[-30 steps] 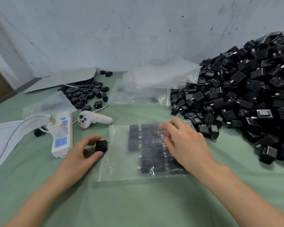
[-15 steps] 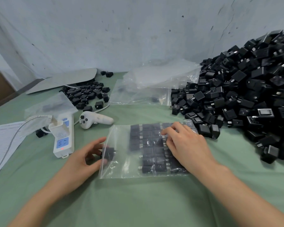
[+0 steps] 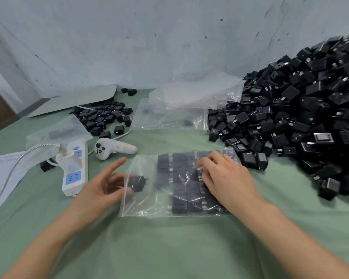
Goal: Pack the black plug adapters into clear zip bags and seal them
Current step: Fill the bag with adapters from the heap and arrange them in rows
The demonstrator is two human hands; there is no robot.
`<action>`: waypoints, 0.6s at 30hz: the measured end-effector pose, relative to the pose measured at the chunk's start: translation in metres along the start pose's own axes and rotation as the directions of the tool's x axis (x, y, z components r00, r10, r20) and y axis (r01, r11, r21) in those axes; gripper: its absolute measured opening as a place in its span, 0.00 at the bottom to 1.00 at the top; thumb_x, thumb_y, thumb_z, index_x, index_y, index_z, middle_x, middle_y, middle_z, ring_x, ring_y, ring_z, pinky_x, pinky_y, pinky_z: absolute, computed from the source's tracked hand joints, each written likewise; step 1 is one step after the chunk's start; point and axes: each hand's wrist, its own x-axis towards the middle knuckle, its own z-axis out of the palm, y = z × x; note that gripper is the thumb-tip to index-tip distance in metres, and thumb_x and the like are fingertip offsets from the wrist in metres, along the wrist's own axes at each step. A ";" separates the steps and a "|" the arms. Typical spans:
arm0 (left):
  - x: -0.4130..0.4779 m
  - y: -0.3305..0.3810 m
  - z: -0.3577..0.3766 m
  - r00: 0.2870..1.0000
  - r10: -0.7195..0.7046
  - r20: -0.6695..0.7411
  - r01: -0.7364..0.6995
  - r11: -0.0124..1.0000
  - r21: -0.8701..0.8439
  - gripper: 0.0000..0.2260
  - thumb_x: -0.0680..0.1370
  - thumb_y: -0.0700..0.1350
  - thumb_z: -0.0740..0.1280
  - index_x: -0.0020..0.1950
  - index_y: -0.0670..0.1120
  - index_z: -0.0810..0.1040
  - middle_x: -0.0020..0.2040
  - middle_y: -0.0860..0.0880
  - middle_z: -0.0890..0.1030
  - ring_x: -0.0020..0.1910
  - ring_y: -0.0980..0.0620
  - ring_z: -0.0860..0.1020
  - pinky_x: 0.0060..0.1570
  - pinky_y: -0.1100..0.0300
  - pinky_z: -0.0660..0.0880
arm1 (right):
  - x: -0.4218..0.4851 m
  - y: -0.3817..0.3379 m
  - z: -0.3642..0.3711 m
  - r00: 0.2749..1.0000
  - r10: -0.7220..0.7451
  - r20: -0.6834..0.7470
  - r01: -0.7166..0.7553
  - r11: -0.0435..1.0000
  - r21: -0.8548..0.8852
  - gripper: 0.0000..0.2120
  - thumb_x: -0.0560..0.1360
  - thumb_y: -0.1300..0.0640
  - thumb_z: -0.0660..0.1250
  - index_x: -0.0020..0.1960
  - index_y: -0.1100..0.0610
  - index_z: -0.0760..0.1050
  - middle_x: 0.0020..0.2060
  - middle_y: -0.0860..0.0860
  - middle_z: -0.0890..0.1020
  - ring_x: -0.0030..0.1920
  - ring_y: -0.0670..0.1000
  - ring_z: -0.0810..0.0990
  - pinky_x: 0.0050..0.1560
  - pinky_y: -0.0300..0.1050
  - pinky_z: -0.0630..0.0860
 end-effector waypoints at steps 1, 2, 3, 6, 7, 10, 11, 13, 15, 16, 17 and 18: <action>0.000 0.000 0.004 0.999 -0.004 0.032 0.002 0.998 0.058 0.34 0.72 0.42 0.75 0.72 0.63 0.67 0.58 0.57 0.84 0.54 0.55 0.83 0.54 0.63 0.77 | 0.000 0.000 0.000 1.000 0.001 -0.001 -0.001 1.000 -0.001 0.11 0.80 0.55 0.61 0.59 0.48 0.79 0.50 0.46 0.77 0.47 0.51 0.77 0.34 0.48 0.76; 0.001 0.001 0.008 0.999 -0.005 0.054 -0.001 0.993 0.116 0.33 0.74 0.41 0.75 0.72 0.65 0.66 0.59 0.59 0.83 0.53 0.57 0.83 0.54 0.65 0.76 | 0.000 0.000 0.000 1.000 0.000 0.000 0.000 1.000 -0.004 0.11 0.80 0.55 0.61 0.59 0.47 0.79 0.50 0.46 0.77 0.47 0.51 0.77 0.35 0.48 0.76; 0.001 0.002 0.012 0.998 0.000 0.061 -0.009 0.988 0.154 0.33 0.75 0.40 0.75 0.71 0.66 0.66 0.59 0.61 0.83 0.52 0.58 0.83 0.53 0.68 0.76 | 0.000 0.000 0.001 1.000 -0.002 0.001 0.002 1.000 -0.006 0.11 0.80 0.55 0.61 0.59 0.47 0.78 0.51 0.46 0.77 0.47 0.51 0.77 0.35 0.48 0.77; 0.001 0.006 0.017 1.000 0.017 0.024 -0.021 0.984 0.175 0.34 0.74 0.41 0.76 0.70 0.70 0.67 0.58 0.64 0.82 0.50 0.61 0.82 0.47 0.77 0.72 | 0.000 0.001 0.001 1.000 -0.005 -0.002 0.005 1.000 -0.005 0.11 0.80 0.54 0.60 0.59 0.47 0.78 0.51 0.45 0.77 0.48 0.51 0.77 0.36 0.49 0.77; 0.000 0.007 0.018 1.000 0.016 0.014 -0.018 0.990 0.138 0.34 0.73 0.42 0.76 0.69 0.70 0.69 0.59 0.63 0.82 0.53 0.64 0.81 0.47 0.77 0.72 | 0.000 0.001 0.001 1.000 -0.006 -0.005 0.006 1.000 -0.008 0.11 0.80 0.54 0.60 0.59 0.48 0.78 0.51 0.46 0.77 0.48 0.51 0.77 0.36 0.49 0.77; 0.002 0.012 0.023 0.998 0.024 0.064 -0.026 0.999 0.032 0.32 0.74 0.42 0.76 0.69 0.69 0.70 0.61 0.59 0.82 0.60 0.63 0.79 0.49 0.72 0.76 | 0.001 0.001 0.002 1.000 -0.008 -0.005 0.008 1.000 -0.026 0.10 0.80 0.54 0.61 0.58 0.49 0.78 0.50 0.46 0.77 0.47 0.51 0.77 0.34 0.48 0.76; 0.003 0.013 0.025 0.995 0.030 0.094 -0.035 0.998 0.053 0.32 0.74 0.42 0.76 0.68 0.70 0.70 0.61 0.59 0.82 0.59 0.62 0.80 0.50 0.69 0.77 | 0.000 0.001 0.003 1.000 -0.008 -0.007 0.008 1.000 -0.024 0.10 0.80 0.54 0.62 0.58 0.49 0.79 0.49 0.46 0.77 0.46 0.51 0.77 0.34 0.48 0.76; 0.004 0.015 0.025 0.989 0.017 0.148 -0.038 0.990 0.139 0.32 0.75 0.44 0.76 0.67 0.74 0.67 0.60 0.60 0.82 0.58 0.61 0.80 0.53 0.62 0.78 | 0.000 0.001 0.003 1.000 -0.004 -0.013 0.004 1.000 -0.006 0.10 0.79 0.55 0.62 0.57 0.48 0.79 0.49 0.46 0.77 0.46 0.52 0.77 0.34 0.48 0.76; 0.006 0.013 0.018 0.986 -0.005 0.168 -0.030 0.978 0.204 0.33 0.73 0.51 0.76 0.68 0.76 0.64 0.60 0.62 0.81 0.56 0.60 0.81 0.57 0.59 0.76 | 0.000 0.001 0.003 1.000 -0.003 -0.016 0.003 1.000 0.004 0.10 0.79 0.55 0.63 0.57 0.48 0.79 0.48 0.45 0.77 0.46 0.51 0.77 0.33 0.46 0.74; 0.007 0.012 0.013 0.985 -0.019 0.172 -0.023 0.971 0.239 0.33 0.70 0.56 0.75 0.69 0.76 0.62 0.60 0.63 0.81 0.54 0.60 0.81 0.57 0.59 0.75 | 0.000 0.001 0.003 1.000 -0.005 -0.016 0.005 1.000 0.005 0.10 0.79 0.55 0.63 0.57 0.48 0.80 0.48 0.45 0.77 0.45 0.51 0.77 0.33 0.45 0.73; 0.008 0.010 0.008 0.984 -0.034 0.174 -0.014 0.964 0.265 0.35 0.68 0.60 0.74 0.70 0.76 0.61 0.60 0.64 0.81 0.53 0.60 0.81 0.56 0.59 0.75 | 0.000 0.002 0.003 1.000 -0.008 -0.015 0.008 1.000 0.003 0.10 0.79 0.54 0.63 0.57 0.48 0.79 0.48 0.45 0.77 0.46 0.51 0.77 0.33 0.45 0.73; 0.009 0.009 0.004 0.984 -0.046 0.173 -0.002 0.963 0.270 0.36 0.67 0.61 0.73 0.70 0.76 0.60 0.60 0.65 0.80 0.53 0.59 0.81 0.56 0.60 0.75 | 0.000 0.002 0.004 1.000 -0.011 -0.013 0.011 1.000 0.003 0.10 0.79 0.54 0.62 0.58 0.48 0.79 0.49 0.45 0.77 0.46 0.51 0.77 0.33 0.45 0.73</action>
